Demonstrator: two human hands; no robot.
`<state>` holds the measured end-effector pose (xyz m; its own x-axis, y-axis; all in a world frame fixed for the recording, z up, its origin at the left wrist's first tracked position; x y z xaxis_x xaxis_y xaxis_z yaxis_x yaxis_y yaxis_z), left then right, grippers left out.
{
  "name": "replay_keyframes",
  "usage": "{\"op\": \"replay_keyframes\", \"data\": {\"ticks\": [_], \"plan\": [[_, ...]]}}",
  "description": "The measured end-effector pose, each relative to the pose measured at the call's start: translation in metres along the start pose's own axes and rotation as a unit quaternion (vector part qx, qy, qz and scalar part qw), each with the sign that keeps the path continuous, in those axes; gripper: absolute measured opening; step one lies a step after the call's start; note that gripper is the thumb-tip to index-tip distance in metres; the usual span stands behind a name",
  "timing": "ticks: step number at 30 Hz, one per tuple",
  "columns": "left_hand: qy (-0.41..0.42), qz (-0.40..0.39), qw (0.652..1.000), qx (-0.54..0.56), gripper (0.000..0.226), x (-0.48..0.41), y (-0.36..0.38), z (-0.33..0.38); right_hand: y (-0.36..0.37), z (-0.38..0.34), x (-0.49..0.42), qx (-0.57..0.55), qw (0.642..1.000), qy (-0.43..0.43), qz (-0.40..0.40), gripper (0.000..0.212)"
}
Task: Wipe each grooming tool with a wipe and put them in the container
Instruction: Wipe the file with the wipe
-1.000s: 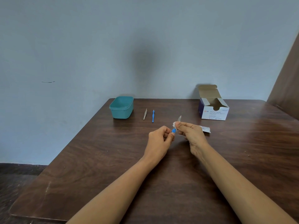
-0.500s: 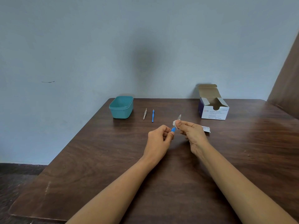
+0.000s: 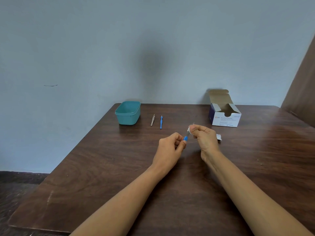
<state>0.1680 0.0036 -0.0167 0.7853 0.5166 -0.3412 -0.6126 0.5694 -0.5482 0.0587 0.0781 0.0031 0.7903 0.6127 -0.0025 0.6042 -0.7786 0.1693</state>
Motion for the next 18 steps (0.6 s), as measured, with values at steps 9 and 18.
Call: {"op": "replay_keyframes", "data": {"ticks": [9, 18], "plan": [[0.001, 0.016, 1.000, 0.005, 0.009, 0.001, -0.004, 0.000, -0.004, 0.004, -0.003, -0.057, 0.998, 0.001, -0.008, 0.016], [0.002, -0.002, 1.000, -0.005, 0.010, 0.002, -0.001, 0.003, -0.007, 0.008, -0.010, -0.025, 0.999, 0.011, 0.021, 0.017]]}}
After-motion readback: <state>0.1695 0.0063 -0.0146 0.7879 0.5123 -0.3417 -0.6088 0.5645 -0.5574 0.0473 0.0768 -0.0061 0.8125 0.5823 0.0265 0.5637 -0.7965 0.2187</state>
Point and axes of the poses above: each hand's wrist, its own x-axis away from the middle knuckle, its own y-axis out of the palm, z = x × y, the point moved 3 cm from there along -x, towards the middle knuckle, and after that the axes turned 8 degrees about -z, right-handed, at the moved point
